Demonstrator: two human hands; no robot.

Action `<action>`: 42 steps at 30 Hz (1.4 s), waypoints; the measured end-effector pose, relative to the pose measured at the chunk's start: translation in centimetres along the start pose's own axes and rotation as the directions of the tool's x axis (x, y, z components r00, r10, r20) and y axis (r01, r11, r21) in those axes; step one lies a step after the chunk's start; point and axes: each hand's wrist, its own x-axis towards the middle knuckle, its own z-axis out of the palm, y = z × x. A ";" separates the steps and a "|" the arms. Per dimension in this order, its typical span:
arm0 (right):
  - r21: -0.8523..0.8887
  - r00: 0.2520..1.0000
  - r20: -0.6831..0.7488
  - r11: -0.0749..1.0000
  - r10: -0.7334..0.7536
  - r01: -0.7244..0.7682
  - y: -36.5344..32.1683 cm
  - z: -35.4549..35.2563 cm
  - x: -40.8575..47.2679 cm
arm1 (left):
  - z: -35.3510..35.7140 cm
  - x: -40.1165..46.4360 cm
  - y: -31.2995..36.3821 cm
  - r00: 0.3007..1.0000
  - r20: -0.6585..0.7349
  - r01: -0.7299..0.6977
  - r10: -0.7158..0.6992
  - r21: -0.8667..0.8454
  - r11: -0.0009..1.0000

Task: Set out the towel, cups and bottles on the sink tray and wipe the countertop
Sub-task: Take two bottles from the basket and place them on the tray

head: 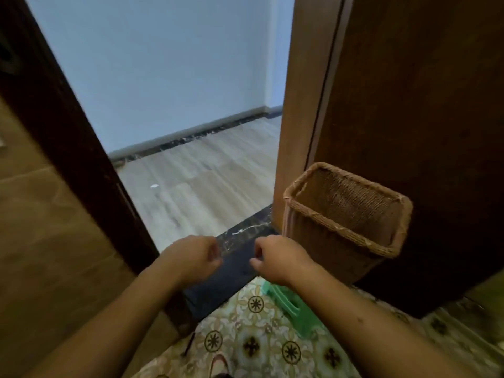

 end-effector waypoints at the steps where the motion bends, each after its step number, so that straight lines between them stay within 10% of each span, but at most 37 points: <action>1: 0.007 0.999 -0.009 0.999 0.046 -0.046 2.1 -0.7 0.0 | 0.2 2.1 1.5 0.999 0.023 -0.045 0.045 0.002 0.999; 11: 0.014 0.928 -0.013 0.928 0.373 -0.373 20.3 -6.2 5.2 | 4.0 23.7 13.9 0.901 0.193 -0.385 0.389 -0.061 0.921; 29: 0.166 0.806 0.158 0.790 0.570 -0.591 38.7 -7.7 17.9 | 10.7 48.0 18.7 0.846 0.395 -0.392 0.359 0.005 0.920; 36: 0.201 0.812 0.324 0.803 0.486 -0.561 42.2 -3.0 22.8 | 14.7 49.5 19.4 0.872 0.419 -0.286 0.255 0.014 0.958; 42: 0.185 0.794 0.421 0.815 0.439 -0.549 44.2 1.6 27.0 | 19.2 49.6 19.5 0.876 0.463 0.179 -0.134 -0.055 0.982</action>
